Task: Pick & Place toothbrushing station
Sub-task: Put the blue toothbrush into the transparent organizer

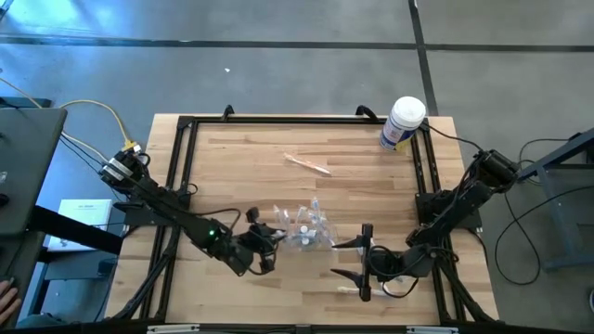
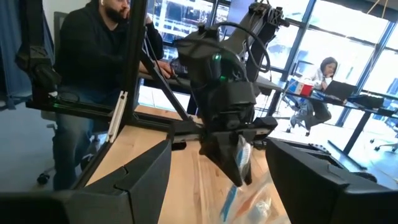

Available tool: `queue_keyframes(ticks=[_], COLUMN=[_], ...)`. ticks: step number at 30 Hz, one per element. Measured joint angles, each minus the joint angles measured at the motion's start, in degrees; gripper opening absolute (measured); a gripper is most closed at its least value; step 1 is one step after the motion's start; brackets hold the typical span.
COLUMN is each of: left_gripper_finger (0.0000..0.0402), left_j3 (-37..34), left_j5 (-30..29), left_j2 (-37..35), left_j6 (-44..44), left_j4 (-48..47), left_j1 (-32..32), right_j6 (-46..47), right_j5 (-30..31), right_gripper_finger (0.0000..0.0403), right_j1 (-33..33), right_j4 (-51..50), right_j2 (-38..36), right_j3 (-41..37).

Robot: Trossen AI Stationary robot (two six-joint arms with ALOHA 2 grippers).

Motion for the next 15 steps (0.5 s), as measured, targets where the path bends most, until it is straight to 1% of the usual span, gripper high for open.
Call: queue_keyframes(ticks=[4, 10, 12, 15], left_gripper_finger=[0.0088, 0.0135, 0.0146, 0.0157], left_j3=[0.0, 0.0, 0.0, 0.2], left_j5=[0.9, 2.0, 2.4, 1.7], left_j2=[-0.2, -0.2, -0.2, -0.2], left_j6=[1.8, 1.9, 4.7, 10.0], left_j4=[2.5, 2.8, 3.0, 5.4], left_j1=[-0.7, -1.0, -1.1, -2.1], right_j6=[0.7, 2.2, 2.3, 5.0], right_j5=[0.0, 0.0, 0.0, 0.0], right_gripper_finger=[0.0254, 0.0254, 0.0254, 0.0254], right_j1=[0.1, 0.2, 0.2, 0.2], right_j4=[-1.8, -3.6, -3.5, -4.3], right_j2=[0.0, 0.0, 0.0, -0.3], right_j3=[0.0, 0.0, 0.0, 0.0])
